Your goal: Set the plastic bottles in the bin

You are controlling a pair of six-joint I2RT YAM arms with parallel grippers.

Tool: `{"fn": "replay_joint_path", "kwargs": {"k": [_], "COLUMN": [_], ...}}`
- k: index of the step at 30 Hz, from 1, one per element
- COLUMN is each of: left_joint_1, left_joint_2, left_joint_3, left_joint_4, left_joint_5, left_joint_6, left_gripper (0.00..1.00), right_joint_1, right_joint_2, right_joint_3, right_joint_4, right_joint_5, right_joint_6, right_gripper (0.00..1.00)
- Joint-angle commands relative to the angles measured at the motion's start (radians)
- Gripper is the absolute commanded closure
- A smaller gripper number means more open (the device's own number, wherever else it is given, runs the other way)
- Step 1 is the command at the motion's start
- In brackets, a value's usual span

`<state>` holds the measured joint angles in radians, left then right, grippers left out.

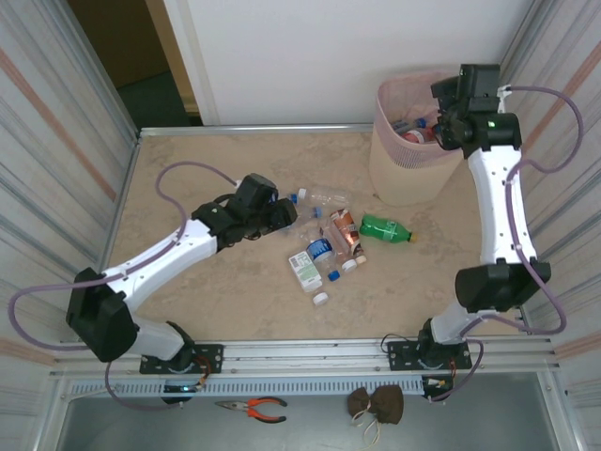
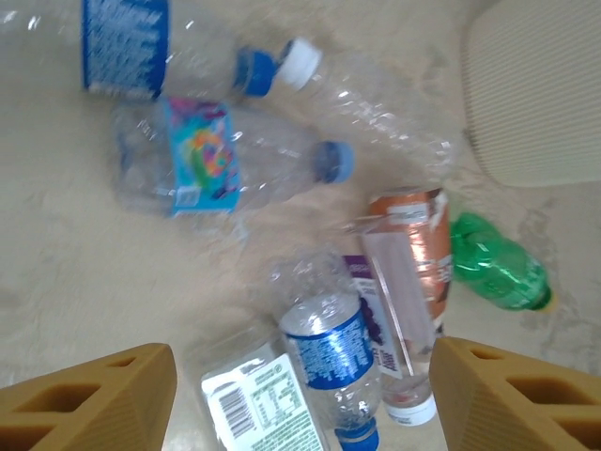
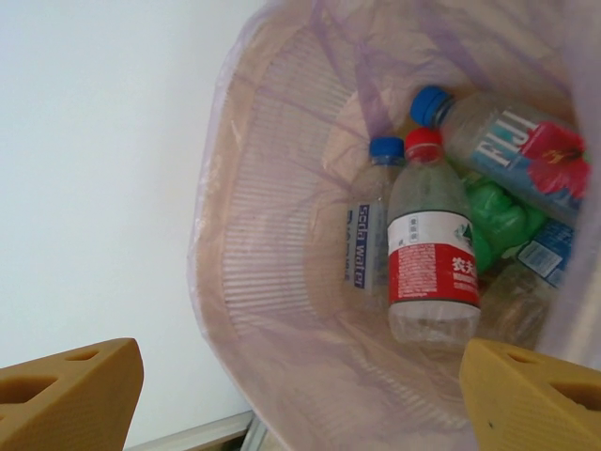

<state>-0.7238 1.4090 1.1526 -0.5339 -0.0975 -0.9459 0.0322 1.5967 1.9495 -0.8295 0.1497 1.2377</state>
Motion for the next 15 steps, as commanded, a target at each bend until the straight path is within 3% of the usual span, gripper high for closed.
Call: {"fn": "replay_joint_path", "kwargs": {"k": [1, 8, 15], "left_joint_1": [-0.034, -0.099, -0.143], "left_joint_2": [0.056, 0.149, 0.211], "left_joint_3": [0.066, 0.054, 0.004], "left_joint_4": [-0.179, -0.212, -0.123], "left_joint_5": [-0.09, -0.058, 0.021], "left_joint_6": [-0.162, -0.263, -0.319], "left_gripper": [0.28, 0.26, 0.23], "right_joint_1": [-0.012, -0.038, -0.082], "right_joint_2": [-0.078, -0.186, -0.258], "right_joint_3": [-0.065, -0.2, -0.291], "right_joint_4": [0.033, 0.047, 0.058], "right_joint_5": [0.034, 0.019, -0.021], "right_joint_6": [-0.04, -0.053, -0.056], "right_gripper": [0.14, 0.14, 0.14]}}
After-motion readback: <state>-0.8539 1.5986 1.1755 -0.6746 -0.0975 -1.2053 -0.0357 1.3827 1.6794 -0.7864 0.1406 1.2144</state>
